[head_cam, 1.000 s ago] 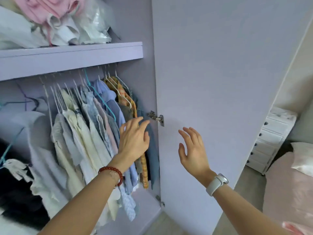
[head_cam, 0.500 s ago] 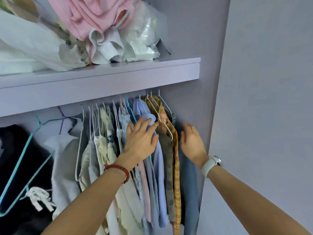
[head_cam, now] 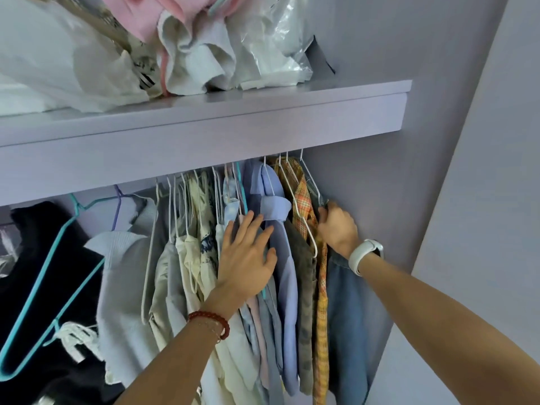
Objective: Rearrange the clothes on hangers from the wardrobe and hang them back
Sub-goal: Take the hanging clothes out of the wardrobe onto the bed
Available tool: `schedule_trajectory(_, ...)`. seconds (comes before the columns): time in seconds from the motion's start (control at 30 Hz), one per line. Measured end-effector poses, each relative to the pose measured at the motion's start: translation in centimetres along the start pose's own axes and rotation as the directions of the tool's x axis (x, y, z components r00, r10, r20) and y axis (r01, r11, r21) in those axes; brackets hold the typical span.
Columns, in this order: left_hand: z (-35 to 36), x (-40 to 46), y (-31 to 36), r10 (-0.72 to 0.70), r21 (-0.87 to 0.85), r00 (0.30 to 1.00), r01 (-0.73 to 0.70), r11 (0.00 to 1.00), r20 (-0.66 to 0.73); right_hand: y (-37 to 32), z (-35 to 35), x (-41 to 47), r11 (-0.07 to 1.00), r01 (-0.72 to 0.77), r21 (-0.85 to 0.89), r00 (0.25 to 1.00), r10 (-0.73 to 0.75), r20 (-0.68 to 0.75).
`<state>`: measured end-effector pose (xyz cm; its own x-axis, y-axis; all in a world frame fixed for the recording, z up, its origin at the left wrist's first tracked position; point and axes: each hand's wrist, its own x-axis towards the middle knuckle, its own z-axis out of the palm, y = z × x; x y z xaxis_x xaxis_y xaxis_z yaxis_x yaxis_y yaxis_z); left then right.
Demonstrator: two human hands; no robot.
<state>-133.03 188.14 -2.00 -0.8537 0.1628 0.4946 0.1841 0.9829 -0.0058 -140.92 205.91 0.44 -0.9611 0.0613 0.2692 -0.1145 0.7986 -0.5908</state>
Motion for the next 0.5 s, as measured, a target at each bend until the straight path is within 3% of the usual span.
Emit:
schedule_trajectory(0.17,-0.3,-0.2,-0.3,0.0,-0.006,1.0,0.0,1.0,0.005,-0.5,-1.4,-0.6,0.995,0.1,-0.011,0.983,-0.101,-0.155)
schedule_trajectory(0.33,-0.4,0.1,-0.7,-0.011,-0.005,0.999,0.011,1.0,0.044,0.9,-1.8,-3.1,0.99,0.114,-0.081,0.963,-0.13,-0.236)
schedule_trajectory(0.5,-0.5,0.3,-0.2,-0.021,0.031,0.996,0.018,0.999,0.087,4.1,-1.3,-7.2,0.99,0.138,-0.04,0.917,-0.143,-0.373)
